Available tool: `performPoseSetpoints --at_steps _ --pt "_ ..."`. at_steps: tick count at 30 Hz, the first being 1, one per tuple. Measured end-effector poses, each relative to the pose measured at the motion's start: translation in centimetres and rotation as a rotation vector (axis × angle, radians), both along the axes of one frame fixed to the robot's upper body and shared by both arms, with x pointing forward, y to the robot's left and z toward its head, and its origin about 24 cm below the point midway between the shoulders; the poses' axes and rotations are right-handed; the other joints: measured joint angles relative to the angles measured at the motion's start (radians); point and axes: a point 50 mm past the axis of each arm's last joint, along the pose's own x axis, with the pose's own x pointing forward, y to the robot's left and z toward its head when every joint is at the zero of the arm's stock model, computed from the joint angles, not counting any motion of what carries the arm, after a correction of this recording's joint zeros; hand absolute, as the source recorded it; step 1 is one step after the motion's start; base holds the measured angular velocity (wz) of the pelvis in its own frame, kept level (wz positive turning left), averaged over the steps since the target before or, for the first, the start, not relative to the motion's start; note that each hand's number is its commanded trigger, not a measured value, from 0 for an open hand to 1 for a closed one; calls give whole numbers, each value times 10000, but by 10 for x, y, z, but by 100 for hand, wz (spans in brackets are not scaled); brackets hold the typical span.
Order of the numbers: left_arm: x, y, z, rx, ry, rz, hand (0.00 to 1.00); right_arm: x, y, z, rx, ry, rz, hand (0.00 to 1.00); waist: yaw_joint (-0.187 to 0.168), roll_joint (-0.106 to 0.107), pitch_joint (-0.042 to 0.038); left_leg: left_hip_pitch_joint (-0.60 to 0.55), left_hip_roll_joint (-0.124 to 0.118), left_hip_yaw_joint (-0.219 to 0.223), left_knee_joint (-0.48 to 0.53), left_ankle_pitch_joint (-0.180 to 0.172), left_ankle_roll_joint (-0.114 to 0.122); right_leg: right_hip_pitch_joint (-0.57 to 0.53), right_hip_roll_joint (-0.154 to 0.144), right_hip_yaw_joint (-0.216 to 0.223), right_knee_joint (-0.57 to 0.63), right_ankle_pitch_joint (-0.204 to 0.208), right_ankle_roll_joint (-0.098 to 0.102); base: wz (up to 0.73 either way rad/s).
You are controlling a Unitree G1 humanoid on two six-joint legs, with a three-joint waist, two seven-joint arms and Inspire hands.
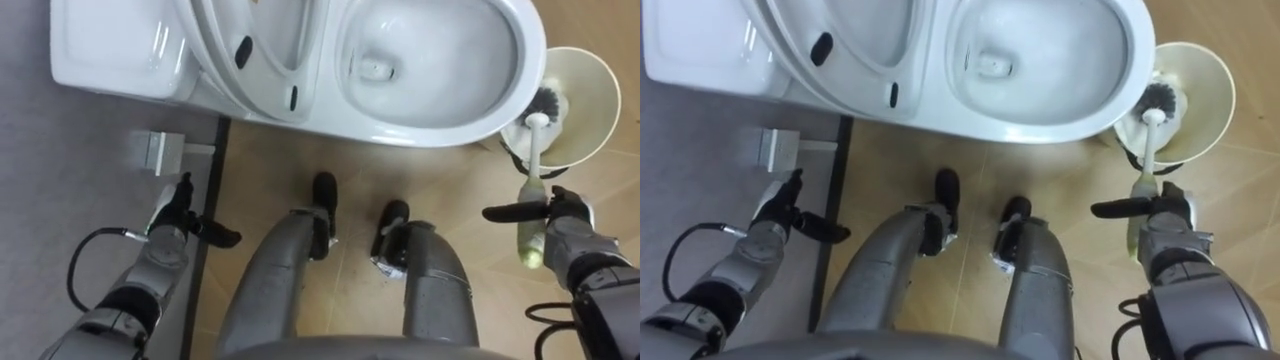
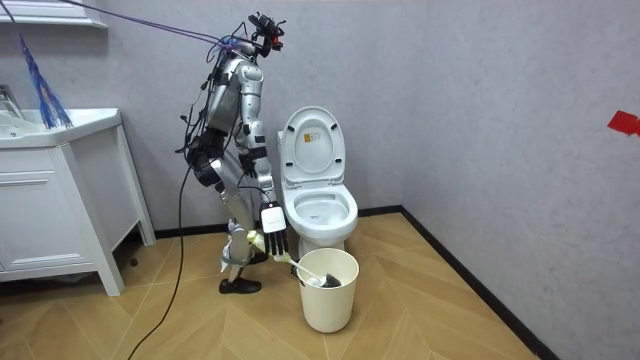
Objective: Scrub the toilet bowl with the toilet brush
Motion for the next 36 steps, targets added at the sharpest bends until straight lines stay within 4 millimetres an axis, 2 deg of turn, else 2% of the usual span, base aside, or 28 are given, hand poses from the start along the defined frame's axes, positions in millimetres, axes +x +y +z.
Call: performPoseSetpoints --at_steps 6,10,15,16,17,18,26,36 --pt "1 0 1 -178 -191 375 0 -1 -4 1 114 -116 -338 0 22 217 20 -734 23 -101 769 -189 -5 -618 -17 21 709 -236 -47 5" --pt "2 0 2 -136 -144 424 0 -3 -6 1 206 -48 -600 0 35 289 17 -1358 -21 -100 1513 -362 7 -1225 -284 10 1604 -536 -136 8" --pt "7 -4 6 -330 -359 267 0 -5 -11 3 224 -58 -840 0 108 325 5 -2014 -101 -73 1994 -389 -36 -1940 -509 31 2321 -717 -231 8" --pt "8 -5 7 -399 -362 206 0 -6 -11 2 239 -1 -889 23 158 327 5 -2138 -99 -68 2085 -390 -39 -2075 -525 40 2430 -726 -248 0" --pt "8 -5 7 -436 -346 190 0 -6 -11 2 259 29 -914 67 187 331 2 -2185 -97 -69 2109 -386 -45 -2126 -531 40 2461 -727 -252 0" --pt "7 -6 7 -532 -330 240 0 -6 -11 2 280 57 -936 100 222 331 2 -2246 -130 -74 2112 -360 -61 -2209 -568 36 2517 -729 -261 6" --pt "0 -4 3 -552 -114 360 0 -7 -11 2 370 48 -1052 100 264 328 1 -2343 -180 -56 2262 -379 -21 -2266 -733 -58 2729 -787 -311 3" --pt "0 -3 3 -573 -172 416 0 -11 -11 -1 685 -30 -1485 100 292 332 -9 -2486 -103 -137 2752 -500 49 -2257 -600 -101 2966 -889 -294 -1"
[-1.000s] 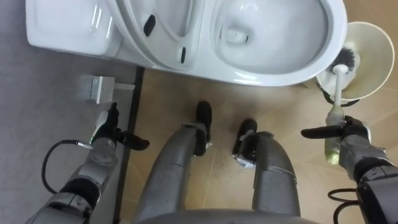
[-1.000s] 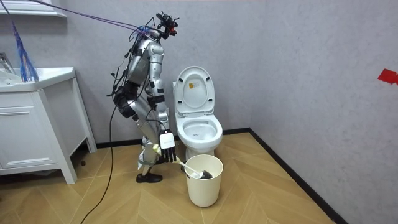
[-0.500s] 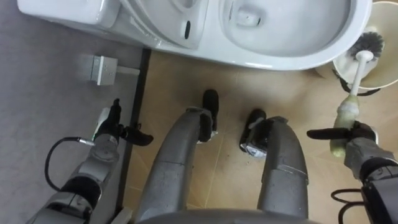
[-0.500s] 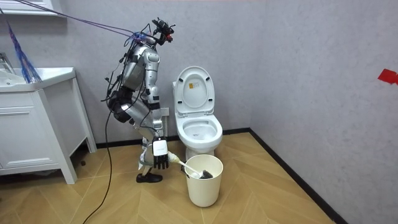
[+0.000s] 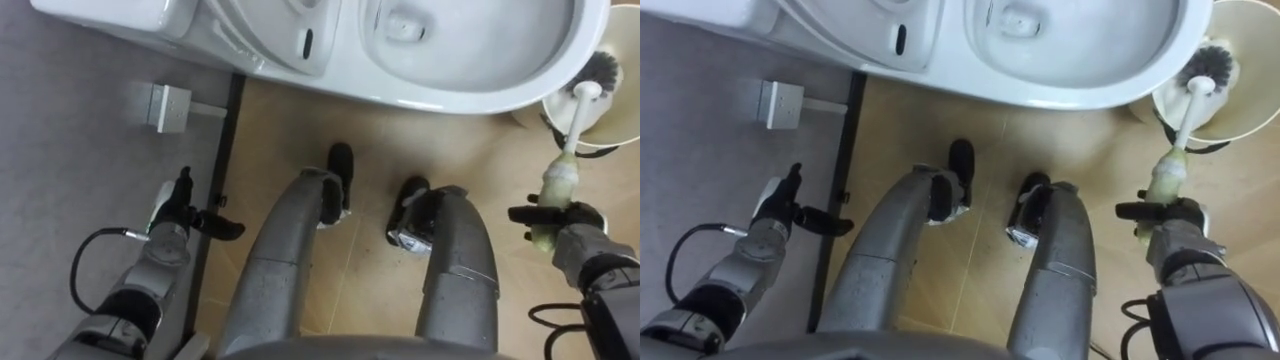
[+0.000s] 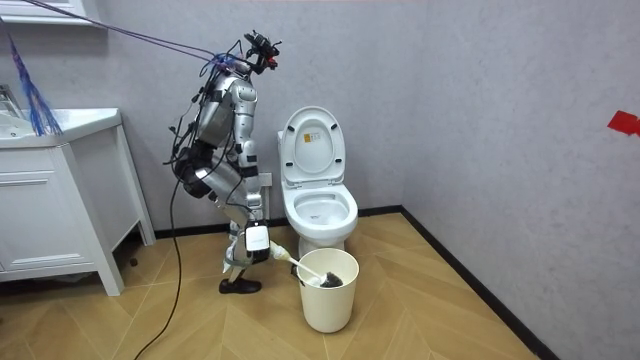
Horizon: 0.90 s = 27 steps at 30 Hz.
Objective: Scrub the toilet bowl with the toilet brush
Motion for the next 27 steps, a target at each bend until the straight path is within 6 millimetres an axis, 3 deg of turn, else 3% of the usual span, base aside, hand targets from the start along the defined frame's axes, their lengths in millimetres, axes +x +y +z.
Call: performPoseSetpoints --at_steps 8,13,17,21,27 --pt "-19 3 -9 -241 471 407 0 -21 0 -11 207 565 -263 100 224 -7 -29 1161 148 -119 -454 -12 -152 1213 279 -2 -700 166 115 -6" --pt "-50 11 -22 -393 1251 872 0 -35 10 -23 724 756 -653 100 93 -123 -90 2405 158 -133 -1543 287 -209 2425 330 -239 -1731 476 74 -1" --pt "-63 16 -26 -490 1496 1296 0 -46 18 -31 1247 830 -1101 100 -48 -232 -110 3266 176 -226 -2069 381 -199 3411 480 -452 -2447 632 62 7" --pt "-73 26 -27 -556 1448 2022 0 -64 26 -41 1822 798 -1898 100 -113 -459 -198 4498 186 -398 -2825 419 -247 4786 735 -580 -3518 807 204 6" --pt "-96 33 -33 -572 1901 2597 0 -97 31 -53 2406 1137 -2728 100 -197 -591 -264 6391 240 -409 -3917 422 -236 6917 1061 -752 -5261 1185 419 -1"
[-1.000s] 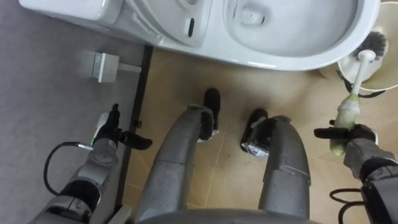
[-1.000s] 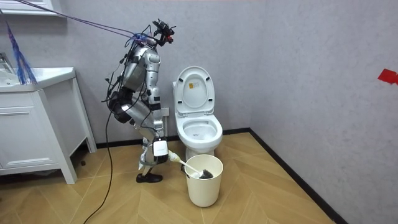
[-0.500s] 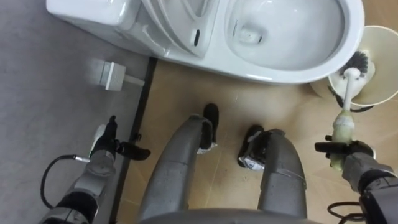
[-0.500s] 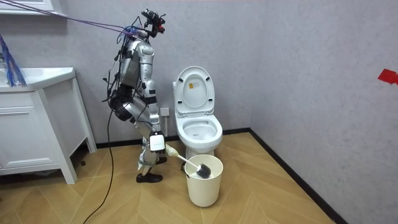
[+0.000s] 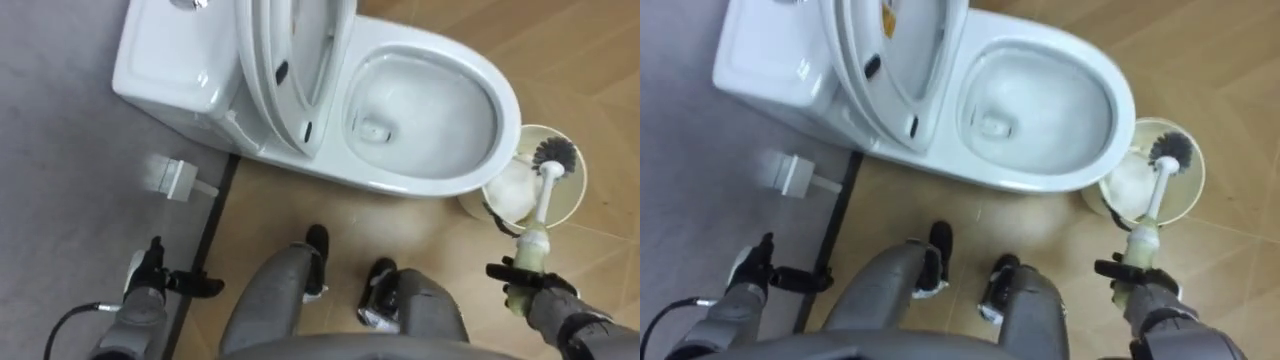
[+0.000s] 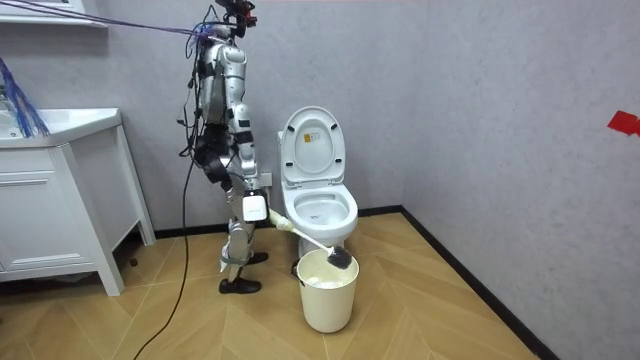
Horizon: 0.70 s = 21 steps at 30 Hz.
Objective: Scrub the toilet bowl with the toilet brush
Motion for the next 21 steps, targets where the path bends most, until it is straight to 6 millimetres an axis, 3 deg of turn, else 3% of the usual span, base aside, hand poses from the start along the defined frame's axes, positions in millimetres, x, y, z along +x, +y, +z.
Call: performPoseSetpoints --at_steps 7,12,15,17,21 --pt "-37 3 -5 -48 565 679 0 -37 8 -10 474 558 -689 100 -264 -114 -50 1911 -138 -7 -1089 -18 -10 2100 197 -128 -1628 255 213 5" --pt "-43 6 1 193 127 931 0 -41 8 -11 462 655 -139 100 -381 -296 -47 2752 -263 -1 -1417 -33 -19 3019 220 -157 -1968 200 298 10" --pt "-41 4 6 665 -171 204 0 -44 11 -11 384 691 621 100 -373 -462 -101 3195 -287 -7 -1465 -141 -50 3516 234 -233 -2206 137 340 13" --pt "-38 2 14 1159 -464 -571 0 -48 12 -12 289 813 1107 100 -383 -544 -91 3481 -290 -109 -1468 -246 -67 3919 252 -356 -2443 125 350 12" --pt "-24 -3 36 2129 -1901 -1269 0 -44 11 -10 -188 750 2172 100 -200 -635 -156 3862 -289 -136 -1444 -371 -86 4432 317 -360 -2667 129 387 1"
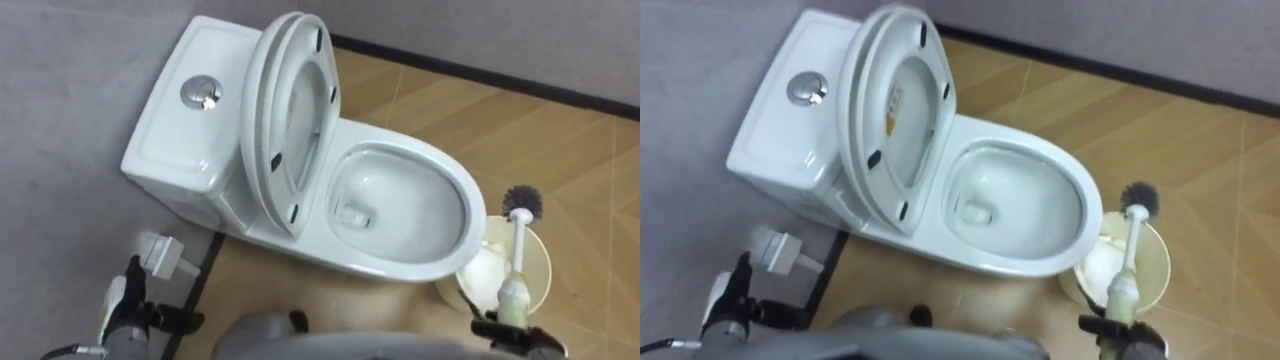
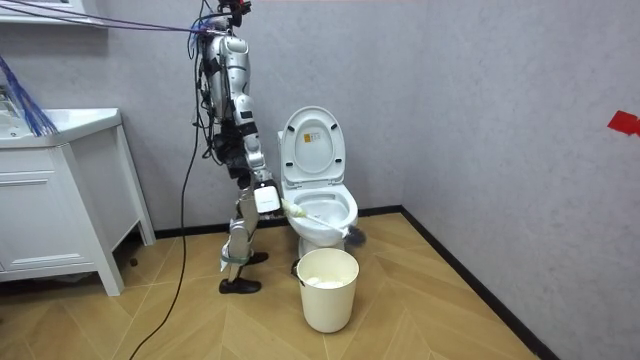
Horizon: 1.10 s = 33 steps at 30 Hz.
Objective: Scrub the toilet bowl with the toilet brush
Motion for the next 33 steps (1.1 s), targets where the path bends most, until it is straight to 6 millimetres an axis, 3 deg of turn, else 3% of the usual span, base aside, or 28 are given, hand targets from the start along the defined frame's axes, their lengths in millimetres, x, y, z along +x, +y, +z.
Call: performPoseSetpoints --at_steps 4,6,13,21,25,33 --pt "19 -4 24 890 -1385 -794 0 6 0 1 -342 170 1183 100 204 13 5 129 -13 -118 -8 -2 -6 135 1 -127 -17 5 -5 3" --pt "27 -7 32 1199 -1849 -1264 0 7 0 1 -470 171 1503 100 361 -23 58 147 -18 -138 -11 -3 -6 178 24 -149 -28 6 -6 3" --pt "52 -18 62 2426 -3693 -2495 0 18 4 3 -842 -142 3046 100 569 -84 50 157 -40 -254 -15 -20 -37 293 25 -263 -151 16 -19 5" --pt "63 -42 65 2795 -4145 -3942 0 30 12 4 -1236 -80 5115 100 363 -131 49 117 -33 -338 21 -51 -84 300 103 -292 -139 42 -52 2" --pt "68 -45 67 3074 -4173 -4618 0 31 13 4 -1315 63 5812 100 332 -140 71 91 10 -373 107 -88 -115 324 123 -284 -138 65 -88 0" --pt "74 -48 60 3798 -3654 -5518 0 27 12 3 -1635 826 7531 100 233 112 91 133 44 -319 122 -114 -110 336 127 -205 -122 102 -115 -4"
